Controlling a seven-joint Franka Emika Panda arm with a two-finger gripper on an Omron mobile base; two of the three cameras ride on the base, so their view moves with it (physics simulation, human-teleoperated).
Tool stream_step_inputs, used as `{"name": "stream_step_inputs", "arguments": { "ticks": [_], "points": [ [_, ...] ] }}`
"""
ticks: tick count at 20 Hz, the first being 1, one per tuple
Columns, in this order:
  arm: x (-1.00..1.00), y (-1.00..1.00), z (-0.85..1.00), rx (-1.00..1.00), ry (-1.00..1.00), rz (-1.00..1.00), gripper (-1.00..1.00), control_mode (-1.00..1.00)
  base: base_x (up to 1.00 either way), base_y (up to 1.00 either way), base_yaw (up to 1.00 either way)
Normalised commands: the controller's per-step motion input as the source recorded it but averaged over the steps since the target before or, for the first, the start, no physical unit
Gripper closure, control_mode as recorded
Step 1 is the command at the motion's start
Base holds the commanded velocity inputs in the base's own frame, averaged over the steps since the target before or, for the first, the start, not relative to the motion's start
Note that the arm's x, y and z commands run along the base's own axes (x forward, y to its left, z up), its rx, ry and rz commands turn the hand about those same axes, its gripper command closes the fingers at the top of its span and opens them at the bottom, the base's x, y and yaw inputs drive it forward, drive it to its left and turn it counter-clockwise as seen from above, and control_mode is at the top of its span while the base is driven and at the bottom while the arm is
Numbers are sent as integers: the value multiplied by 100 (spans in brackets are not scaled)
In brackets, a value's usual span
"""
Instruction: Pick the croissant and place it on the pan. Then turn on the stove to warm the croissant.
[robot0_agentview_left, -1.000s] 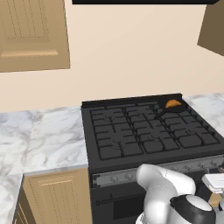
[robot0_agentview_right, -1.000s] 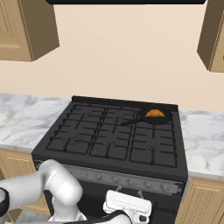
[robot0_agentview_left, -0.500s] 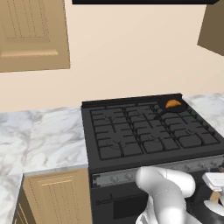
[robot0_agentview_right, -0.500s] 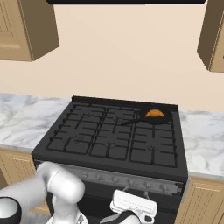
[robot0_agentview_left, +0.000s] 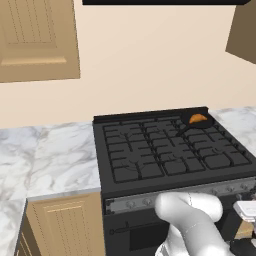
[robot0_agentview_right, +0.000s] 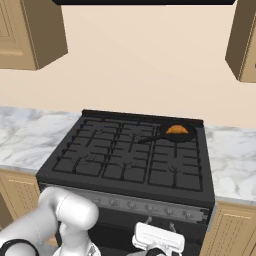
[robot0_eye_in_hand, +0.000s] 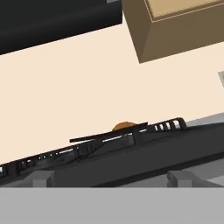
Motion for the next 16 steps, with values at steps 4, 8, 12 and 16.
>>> {"name": "stream_step_inputs", "arguments": {
  "ticks": [4,8,12,16],
  "points": [
    [8,0,-17,0,0,0,-100,-100,0,0,0],
    [18,0,-12,0,0,0,-100,-100,0,0,0],
    [23,0,-11,0,0,0,-100,-100,0,0,0],
    [19,0,-11,0,0,0,-100,-100,0,0,0]
  ]
}}
